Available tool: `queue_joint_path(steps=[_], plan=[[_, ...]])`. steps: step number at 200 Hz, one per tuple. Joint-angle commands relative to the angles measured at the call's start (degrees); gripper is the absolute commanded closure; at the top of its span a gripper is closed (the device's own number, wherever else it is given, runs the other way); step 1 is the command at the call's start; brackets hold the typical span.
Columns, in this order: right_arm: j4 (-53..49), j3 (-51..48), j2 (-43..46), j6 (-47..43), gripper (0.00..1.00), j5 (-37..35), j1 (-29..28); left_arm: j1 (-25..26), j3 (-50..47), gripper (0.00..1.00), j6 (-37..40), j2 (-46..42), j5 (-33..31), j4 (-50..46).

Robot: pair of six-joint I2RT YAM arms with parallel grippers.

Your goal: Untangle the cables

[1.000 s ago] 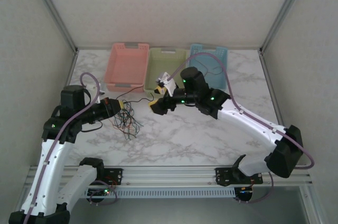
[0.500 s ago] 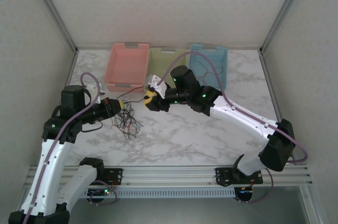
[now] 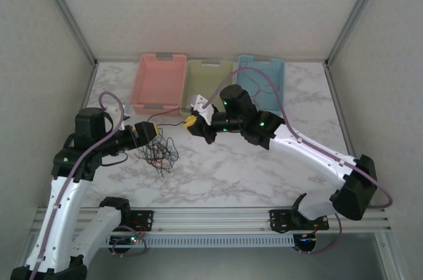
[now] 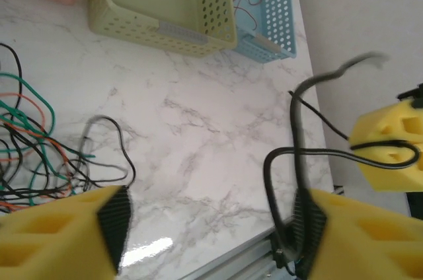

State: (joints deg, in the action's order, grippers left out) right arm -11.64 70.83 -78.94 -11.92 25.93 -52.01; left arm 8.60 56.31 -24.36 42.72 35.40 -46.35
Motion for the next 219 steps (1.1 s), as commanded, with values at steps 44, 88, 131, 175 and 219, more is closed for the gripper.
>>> queue_joint_path(steps=[44,88,131,175,219], plan=[[3.46,-7.95,11.38,5.10,1.00,-7.22,0.02,0.58,-0.59,0.19,-0.84,-1.76,-4.38,-1.04],[3.43,-11.77,15.01,9.18,1.00,-19.06,2.89,0.60,-0.50,0.19,-3.52,-3.65,-12.62,-2.74],[-4.47,-3.76,5.39,17.61,1.00,-34.43,6.63,0.57,-0.24,0.18,-1.71,-3.97,-16.48,-5.20],[-7.81,8.11,-10.18,26.81,1.00,-44.93,7.86,0.52,-0.30,0.19,-0.48,-4.43,-19.51,-5.46],[-12.47,22.49,-26.61,28.27,1.00,-49.41,8.96,0.48,-2.66,0.20,-0.44,-5.49,-19.54,-4.30]])
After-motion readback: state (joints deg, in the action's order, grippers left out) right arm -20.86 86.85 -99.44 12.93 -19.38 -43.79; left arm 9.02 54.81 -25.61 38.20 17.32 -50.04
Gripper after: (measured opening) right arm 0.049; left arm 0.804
